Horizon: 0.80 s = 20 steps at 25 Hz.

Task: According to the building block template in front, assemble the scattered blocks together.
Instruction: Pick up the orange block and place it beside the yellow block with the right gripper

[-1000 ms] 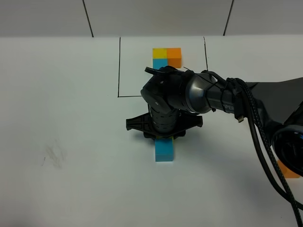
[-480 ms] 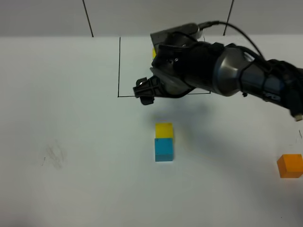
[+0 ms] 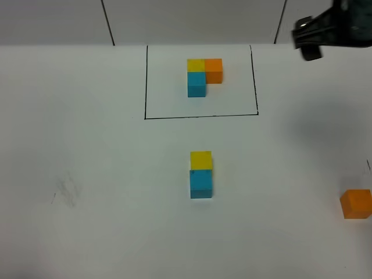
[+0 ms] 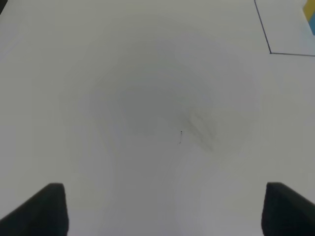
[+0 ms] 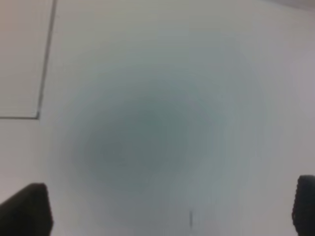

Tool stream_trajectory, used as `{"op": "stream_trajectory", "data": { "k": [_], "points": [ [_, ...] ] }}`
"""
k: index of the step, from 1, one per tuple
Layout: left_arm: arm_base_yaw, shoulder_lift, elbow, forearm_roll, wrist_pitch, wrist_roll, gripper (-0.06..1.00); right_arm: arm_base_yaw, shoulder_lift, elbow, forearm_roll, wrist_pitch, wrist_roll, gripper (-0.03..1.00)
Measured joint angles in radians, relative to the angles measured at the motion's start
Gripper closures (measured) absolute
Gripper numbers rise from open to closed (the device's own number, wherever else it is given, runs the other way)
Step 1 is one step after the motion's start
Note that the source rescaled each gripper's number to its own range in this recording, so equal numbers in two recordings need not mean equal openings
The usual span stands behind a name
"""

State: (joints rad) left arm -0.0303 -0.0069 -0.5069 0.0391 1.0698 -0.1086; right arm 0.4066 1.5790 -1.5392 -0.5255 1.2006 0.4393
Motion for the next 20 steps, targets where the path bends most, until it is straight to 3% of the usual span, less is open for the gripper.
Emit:
{"op": "stream_trajectory", "data": {
  "k": [7,14,20],
  "points": [
    [0.0,0.0,0.001,0.0,0.0,0.0,0.26,-0.207,-0.205,0.097,0.122,0.015,-0.166,0.02],
    [0.0,0.0,0.001,0.0,0.0,0.0,0.26,-0.223,-0.381,0.367,0.194,0.006,-0.17,0.03],
    [0.0,0.0,0.001,0.0,0.0,0.0,0.26,-0.265,-0.475,0.67,0.336,-0.172,-0.158,0.05]
  ]
}}
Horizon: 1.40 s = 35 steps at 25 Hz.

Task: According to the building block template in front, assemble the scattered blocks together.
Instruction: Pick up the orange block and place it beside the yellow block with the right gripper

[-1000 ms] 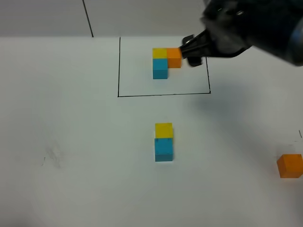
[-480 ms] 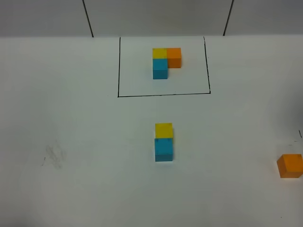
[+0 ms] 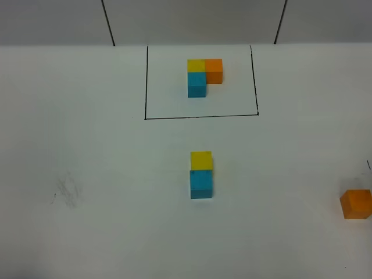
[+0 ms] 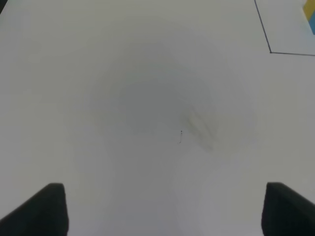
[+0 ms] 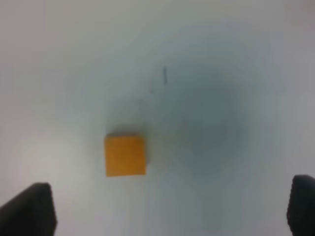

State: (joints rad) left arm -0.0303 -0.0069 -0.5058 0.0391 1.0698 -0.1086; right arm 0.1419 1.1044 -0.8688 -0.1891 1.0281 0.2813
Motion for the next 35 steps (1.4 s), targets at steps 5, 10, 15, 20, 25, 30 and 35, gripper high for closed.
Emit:
{"op": "stream_trajectory", "data": {
  "k": [5,10,15,20,25,30,35],
  "points": [
    [0.0,0.0,0.0,0.0,0.0,0.0,0.26,-0.055,0.058,0.109,0.058,-0.122,-0.027,0.08],
    [0.0,0.0,0.0,0.0,0.0,0.0,0.26,-0.058,0.161,0.131,0.084,-0.192,-0.054,0.09],
    [0.0,0.0,0.0,0.0,0.0,0.0,0.26,-0.058,0.255,0.137,0.107,-0.236,-0.074,0.1],
    [0.0,0.0,0.0,0.0,0.0,0.0,0.26,-0.058,0.329,0.145,0.108,-0.288,-0.076,0.11],
    [0.0,0.0,0.0,0.0,0.0,0.0,0.26,-0.058,0.374,0.203,0.108,-0.39,-0.078,0.12],
    [0.0,0.0,0.0,0.0,0.0,-0.001,0.26,-0.058,0.397,0.242,0.108,-0.464,-0.078,0.13],
    [0.0,0.0,0.0,0.0,0.0,-0.001,0.26,-0.058,0.447,0.245,0.108,-0.503,-0.078,0.15]
  ]
}}
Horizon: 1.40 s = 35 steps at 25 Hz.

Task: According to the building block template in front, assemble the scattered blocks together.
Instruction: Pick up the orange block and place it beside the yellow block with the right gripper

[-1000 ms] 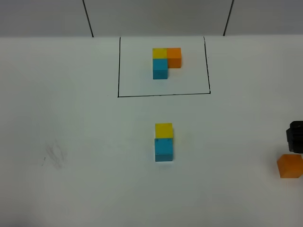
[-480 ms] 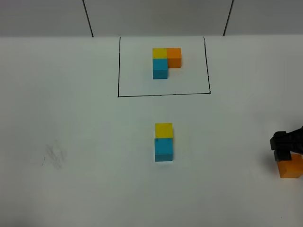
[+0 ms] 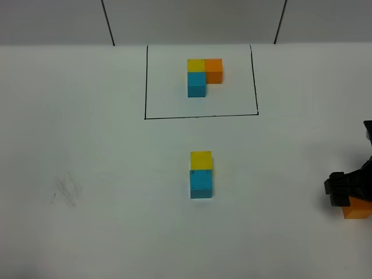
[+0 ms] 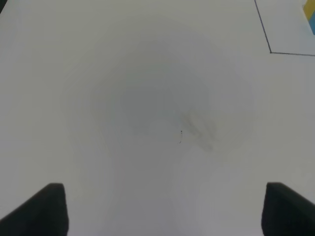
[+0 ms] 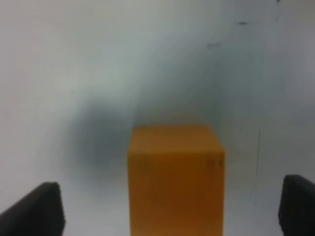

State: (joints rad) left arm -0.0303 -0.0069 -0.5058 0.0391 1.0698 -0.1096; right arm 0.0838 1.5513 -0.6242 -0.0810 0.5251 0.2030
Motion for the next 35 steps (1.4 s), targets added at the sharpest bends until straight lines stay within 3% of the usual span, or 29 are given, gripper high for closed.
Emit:
{"op": "stream_trajectory", "data": {
  "k": [6,8,11,16,18,24,27,31,35],
  "points": [
    [0.0,0.0,0.0,0.0,0.0,0.0,0.26,0.0,0.084,0.001,0.0,-0.051,0.0,0.19],
    [0.0,0.0,0.0,0.0,0.0,0.0,0.26,0.0,0.102,0.001,0.0,-0.06,0.0,0.28],
    [0.0,0.0,0.0,0.0,0.0,0.0,0.26,0.0,0.112,0.001,0.0,-0.068,0.0,0.69],
    [0.0,0.0,0.0,0.0,0.0,0.0,0.26,0.01,0.094,-0.016,0.0,-0.044,-0.039,0.73],
    [0.0,0.0,0.0,0.0,0.0,0.0,0.26,0.035,0.078,-0.058,0.004,0.003,-0.129,0.73],
    [0.0,0.0,0.0,0.0,0.0,0.0,0.26,0.135,0.102,-0.254,0.054,0.126,-0.637,0.73],
    [0.0,0.0,0.0,0.0,0.0,0.0,0.26,0.176,0.165,-0.344,0.062,0.173,-0.816,0.73],
    [0.0,0.0,0.0,0.0,0.0,0.0,0.26,0.237,0.274,-0.453,0.061,0.22,-0.982,0.73],
    [0.0,0.0,0.0,0.0,0.0,0.0,0.26,0.313,0.363,-0.568,0.062,0.244,-1.055,0.73]
  ]
}}
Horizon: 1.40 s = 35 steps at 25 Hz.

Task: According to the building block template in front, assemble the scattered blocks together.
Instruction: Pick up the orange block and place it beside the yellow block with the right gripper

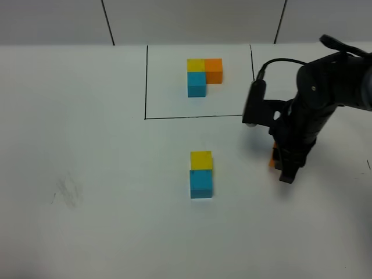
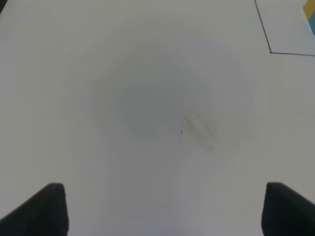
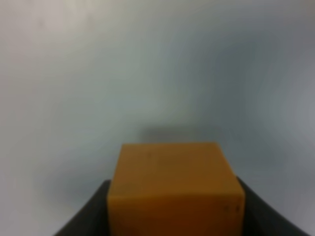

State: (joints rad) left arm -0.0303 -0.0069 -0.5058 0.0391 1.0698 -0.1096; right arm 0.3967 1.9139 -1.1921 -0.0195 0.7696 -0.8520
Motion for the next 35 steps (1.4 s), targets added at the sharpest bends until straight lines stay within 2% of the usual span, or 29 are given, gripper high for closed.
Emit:
{"op": "stream_trajectory", "data": {
  "k": [7,11,23,35],
  "points": [
    [0.0,0.0,0.0,0.0,0.0,0.0,0.26,0.107,0.121,-0.204,0.002,0.102,-0.033,0.73],
    [0.0,0.0,0.0,0.0,0.0,0.0,0.26,0.15,0.166,-0.27,0.01,0.132,-0.036,0.73],
    [0.0,0.0,0.0,0.0,0.0,0.0,0.26,0.193,0.18,-0.277,0.042,0.137,-0.036,0.73],
    [0.0,0.0,0.0,0.0,0.0,0.0,0.26,0.194,0.202,-0.278,0.044,0.113,-0.036,0.73]
  ]
}}
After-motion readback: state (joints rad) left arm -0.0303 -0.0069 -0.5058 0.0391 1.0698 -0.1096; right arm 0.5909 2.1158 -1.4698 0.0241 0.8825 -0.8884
